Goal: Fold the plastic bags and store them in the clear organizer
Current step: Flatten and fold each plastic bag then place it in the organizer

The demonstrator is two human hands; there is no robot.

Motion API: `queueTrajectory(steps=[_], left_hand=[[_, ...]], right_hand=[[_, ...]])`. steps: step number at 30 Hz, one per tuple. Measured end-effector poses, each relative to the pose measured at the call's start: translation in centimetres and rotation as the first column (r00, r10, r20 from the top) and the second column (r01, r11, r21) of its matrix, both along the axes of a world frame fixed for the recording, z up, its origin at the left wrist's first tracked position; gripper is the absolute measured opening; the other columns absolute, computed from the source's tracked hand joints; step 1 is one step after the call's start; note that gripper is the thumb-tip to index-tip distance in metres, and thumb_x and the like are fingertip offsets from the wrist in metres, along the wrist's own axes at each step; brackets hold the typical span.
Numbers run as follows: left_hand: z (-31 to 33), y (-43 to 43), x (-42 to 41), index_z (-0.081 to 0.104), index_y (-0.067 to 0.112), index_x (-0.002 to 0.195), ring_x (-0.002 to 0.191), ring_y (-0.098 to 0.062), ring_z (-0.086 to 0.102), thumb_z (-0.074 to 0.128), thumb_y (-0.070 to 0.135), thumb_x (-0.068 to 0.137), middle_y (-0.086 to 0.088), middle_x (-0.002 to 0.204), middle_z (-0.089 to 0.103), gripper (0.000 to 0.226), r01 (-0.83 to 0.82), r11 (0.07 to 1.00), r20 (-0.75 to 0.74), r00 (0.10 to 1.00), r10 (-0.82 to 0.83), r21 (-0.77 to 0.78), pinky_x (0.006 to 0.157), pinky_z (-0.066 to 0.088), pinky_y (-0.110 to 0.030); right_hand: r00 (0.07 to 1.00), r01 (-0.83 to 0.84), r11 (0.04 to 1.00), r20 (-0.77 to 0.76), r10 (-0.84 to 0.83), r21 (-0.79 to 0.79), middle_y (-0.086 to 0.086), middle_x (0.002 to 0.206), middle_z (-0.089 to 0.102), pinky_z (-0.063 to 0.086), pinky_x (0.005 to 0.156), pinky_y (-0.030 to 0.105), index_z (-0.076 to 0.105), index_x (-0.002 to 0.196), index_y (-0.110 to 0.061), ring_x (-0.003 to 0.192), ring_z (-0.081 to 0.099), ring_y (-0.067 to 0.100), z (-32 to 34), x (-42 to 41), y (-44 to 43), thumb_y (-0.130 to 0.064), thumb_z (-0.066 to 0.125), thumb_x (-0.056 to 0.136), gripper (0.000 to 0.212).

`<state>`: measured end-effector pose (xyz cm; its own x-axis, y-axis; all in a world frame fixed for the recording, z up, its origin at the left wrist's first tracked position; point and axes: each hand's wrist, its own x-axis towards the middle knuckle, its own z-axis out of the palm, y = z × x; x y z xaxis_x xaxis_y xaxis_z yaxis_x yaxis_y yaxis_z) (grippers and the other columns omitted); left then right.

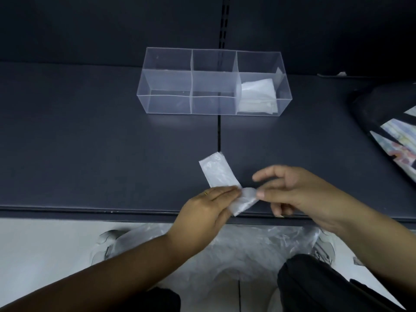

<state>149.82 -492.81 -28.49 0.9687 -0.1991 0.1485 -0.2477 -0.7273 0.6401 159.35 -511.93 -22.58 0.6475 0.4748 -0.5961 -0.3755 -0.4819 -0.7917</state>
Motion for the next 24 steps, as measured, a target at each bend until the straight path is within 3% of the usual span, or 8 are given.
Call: queueTrajectory(steps=[3, 6, 9, 13, 16, 20, 22, 24], left_hand=[[0.9, 0.8, 0.5, 0.066, 0.023, 0.120, 0.081, 0.009, 0.056, 0.046, 0.026, 0.100, 0.016, 0.094, 0.067, 0.028, -0.017, 0.993, -0.114, 0.993, 0.003, -0.121, 0.075, 0.043, -0.009], [1.1, 1.3, 1.3, 0.062, 0.016, 0.076, 0.052, -0.003, 0.034, 0.045, 0.039, 0.097, 0.010, 0.057, 0.037, 0.036, -0.152, 0.940, -0.258, 0.963, 0.071, -0.306, 0.053, 0.033, -0.023], [1.1, 1.8, 2.1, 0.059, -0.008, 0.082, 0.065, -0.012, 0.039, 0.046, 0.042, 0.093, -0.002, 0.068, 0.043, 0.052, -0.303, 0.852, -0.411, 0.905, 0.115, -0.428, 0.062, 0.037, -0.031], [1.0, 2.1, 2.9, 0.066, -0.006, 0.094, 0.087, -0.027, 0.067, 0.051, 0.017, 0.098, -0.020, 0.092, 0.068, 0.028, -0.505, 0.702, -0.565, 0.806, 0.175, -0.503, 0.084, 0.055, -0.040], [1.0, 2.4, 3.2, 0.064, -0.001, 0.110, 0.081, -0.018, 0.072, 0.052, 0.004, 0.096, -0.013, 0.093, 0.072, 0.019, -0.675, 0.510, -0.669, 0.705, 0.236, -0.532, 0.067, 0.057, -0.023], [1.0, 2.8, 2.5, 0.057, 0.012, 0.115, 0.076, -0.007, 0.062, 0.058, 0.004, 0.091, 0.004, 0.089, 0.060, 0.025, -0.618, 0.713, -0.239, 0.786, 0.570, -0.331, 0.069, 0.048, -0.014], [0.9, 2.4, 2.3, 0.060, 0.012, 0.116, 0.091, -0.011, 0.054, 0.055, 0.008, 0.090, 0.002, 0.103, 0.056, 0.026, -0.420, 0.897, 0.103, 0.895, 0.435, -0.136, 0.082, 0.043, -0.020], [0.1, 2.0, 2.7, 0.060, 0.006, 0.123, 0.117, -0.022, 0.051, 0.051, 0.014, 0.092, -0.011, 0.123, 0.058, 0.034, -0.216, 0.972, 0.188, 0.962, 0.196, 0.093, 0.103, 0.037, -0.029]], right_hand=[[0.960, -0.173, 0.985, 0.230, 0.161, 0.030, -0.020, 0.123, 0.059, 0.050, 0.067, 0.019, 0.048, 0.128, -0.042, 0.067, 0.059, 0.010, -0.1, 1.2, -0.2, -0.012, 0.081, 0.073, 0.070], [0.925, -0.331, 0.942, 0.215, 0.313, 0.055, -0.016, 0.110, 0.065, 0.048, 0.067, 0.020, 0.054, 0.127, -0.031, 0.067, 0.055, 0.009, -1.8, 1.7, 1.0, -0.004, 0.079, 0.075, 0.064], [0.933, -0.240, 0.971, 0.271, 0.235, -0.017, -0.016, 0.067, 0.064, 0.043, 0.053, 0.021, 0.067, 0.097, -0.022, 0.055, 0.052, 0.005, -3.5, 1.8, 2.8, -0.009, 0.075, 0.080, 0.023], [0.959, -0.025, 1.000, 0.281, 0.029, -0.019, -0.008, 0.061, 0.066, 0.037, 0.040, 0.020, 0.067, 0.074, -0.018, 0.045, 0.051, 0.007, -4.5, 2.2, 4.2, -0.014, 0.074, 0.081, 0.011], [0.960, 0.015, 0.997, 0.280, 0.007, -0.077, -0.005, 0.055, 0.065, 0.035, 0.039, 0.014, 0.067, 0.070, -0.017, 0.040, 0.049, 0.007, -4.7, 2.4, 4.8, -0.014, 0.076, 0.080, 0.013], [0.953, 0.016, 0.987, 0.302, 0.033, -0.158, -0.006, 0.052, 0.064, 0.040, 0.045, 0.016, 0.067, 0.067, -0.018, 0.037, 0.048, 0.006, -4.7, 2.9, 5.6, -0.016, 0.078, 0.077, 0.015], [0.944, -0.017, 0.980, 0.319, 0.082, -0.200, -0.009, 0.045, 0.060, 0.039, 0.044, 0.013, 0.066, 0.065, -0.020, 0.036, 0.048, 0.004, -4.4, 3.1, 6.0, -0.017, 0.078, 0.077, 0.017], [0.938, -0.040, 0.974, 0.328, 0.113, -0.222, -0.012, 0.042, 0.057, 0.037, 0.042, 0.013, 0.066, 0.064, -0.020, 0.035, 0.047, 0.003, -4.1, 3.2, 6.3, -0.016, 0.077, 0.077, 0.018]])
